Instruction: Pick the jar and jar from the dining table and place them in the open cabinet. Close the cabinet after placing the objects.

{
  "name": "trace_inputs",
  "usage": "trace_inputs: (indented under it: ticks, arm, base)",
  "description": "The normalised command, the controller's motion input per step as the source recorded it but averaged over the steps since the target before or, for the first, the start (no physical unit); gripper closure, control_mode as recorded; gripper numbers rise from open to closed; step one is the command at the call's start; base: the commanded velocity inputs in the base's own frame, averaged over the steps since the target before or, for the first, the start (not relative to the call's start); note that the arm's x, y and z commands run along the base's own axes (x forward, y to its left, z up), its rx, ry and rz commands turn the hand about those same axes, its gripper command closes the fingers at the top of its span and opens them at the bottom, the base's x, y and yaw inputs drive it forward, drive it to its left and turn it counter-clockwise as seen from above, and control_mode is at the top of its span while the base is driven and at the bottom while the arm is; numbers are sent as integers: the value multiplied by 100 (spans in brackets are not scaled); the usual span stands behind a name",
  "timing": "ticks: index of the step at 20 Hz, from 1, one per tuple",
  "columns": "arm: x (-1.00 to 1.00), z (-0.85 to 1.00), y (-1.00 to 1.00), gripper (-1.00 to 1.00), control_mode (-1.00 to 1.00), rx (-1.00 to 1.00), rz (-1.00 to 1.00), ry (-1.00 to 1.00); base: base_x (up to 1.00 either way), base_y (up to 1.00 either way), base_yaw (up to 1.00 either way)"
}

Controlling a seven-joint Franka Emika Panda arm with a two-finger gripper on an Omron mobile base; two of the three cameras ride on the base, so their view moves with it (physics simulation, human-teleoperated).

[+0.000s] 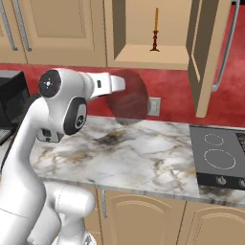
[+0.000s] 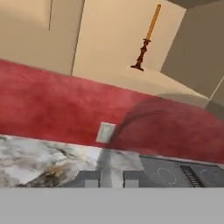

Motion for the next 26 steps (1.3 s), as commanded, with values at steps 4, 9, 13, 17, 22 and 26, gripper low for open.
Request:
trace_inputs:
  ticks: [4, 9, 13, 17, 22, 26]
  arm:
    - [-40, 86, 7, 100, -100, -29, 0, -15]
    - [-36, 99, 3, 100, -100, -10, 5, -9]
    - [-11, 97, 5, 100, -100, 0, 14, 0]
    - [12, 53, 0, 100, -100, 0, 18, 0]
    - [63, 0, 0, 100, -100, 0, 27, 3]
    - [56, 0, 0, 100, -100, -1, 16, 3]
  base:
    - [0, 0, 0]
    - [0, 0, 0]
    - [0, 0, 0]
    - [0, 0, 0]
    - [0, 0, 0]
    - [0, 0, 0]
